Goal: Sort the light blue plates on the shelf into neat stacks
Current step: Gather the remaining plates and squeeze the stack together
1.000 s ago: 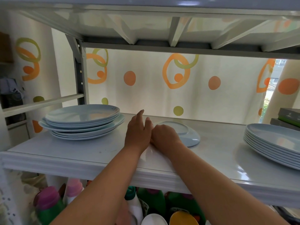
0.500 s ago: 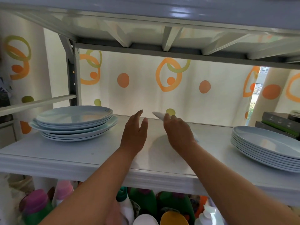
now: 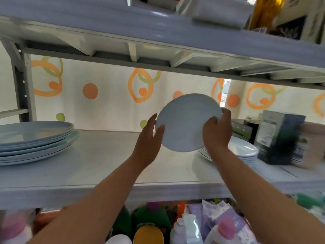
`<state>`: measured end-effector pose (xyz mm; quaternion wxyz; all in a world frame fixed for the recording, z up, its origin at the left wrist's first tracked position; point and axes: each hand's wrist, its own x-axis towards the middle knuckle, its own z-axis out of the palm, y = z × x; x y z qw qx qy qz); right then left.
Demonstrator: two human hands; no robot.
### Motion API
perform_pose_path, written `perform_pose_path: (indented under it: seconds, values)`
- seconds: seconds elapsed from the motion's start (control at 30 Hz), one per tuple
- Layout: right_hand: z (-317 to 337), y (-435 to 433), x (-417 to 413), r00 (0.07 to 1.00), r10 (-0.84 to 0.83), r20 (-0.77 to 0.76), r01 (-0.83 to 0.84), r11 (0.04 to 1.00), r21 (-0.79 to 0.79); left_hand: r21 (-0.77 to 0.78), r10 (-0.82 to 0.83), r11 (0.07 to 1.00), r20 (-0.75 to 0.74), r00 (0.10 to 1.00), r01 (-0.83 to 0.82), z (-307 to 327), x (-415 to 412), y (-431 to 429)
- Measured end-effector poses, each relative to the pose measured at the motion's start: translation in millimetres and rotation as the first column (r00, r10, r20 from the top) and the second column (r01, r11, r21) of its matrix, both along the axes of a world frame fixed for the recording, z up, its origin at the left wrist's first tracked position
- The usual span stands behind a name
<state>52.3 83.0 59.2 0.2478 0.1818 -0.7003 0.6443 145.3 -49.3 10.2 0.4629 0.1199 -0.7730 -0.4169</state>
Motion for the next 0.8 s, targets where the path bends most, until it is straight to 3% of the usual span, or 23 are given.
perform_pose_path:
  seconds: [0.13,0.3,0.6,0.8]
  values:
    - [6,27,-52,0.907,0.14,0.396,-0.028,0.961,-0.275,0.004,-0.049,0.999,-0.016,0.999,0.049,3,-23,25]
    - [-2,65,-78,0.818,0.286,0.499,-0.089,0.92,-0.382,0.004,-0.084,0.996,0.004,0.996,0.084,-4,-46,45]
    - [-26,83,-99,0.837,0.089,0.54,0.005,0.985,-0.171,-0.04,-0.102,0.994,0.031,0.994,0.103,-12,-69,63]
    - [-26,88,-106,0.881,-0.19,0.433,0.126,0.977,0.173,-0.043,-0.098,0.994,0.049,0.994,0.1,-14,-75,66]
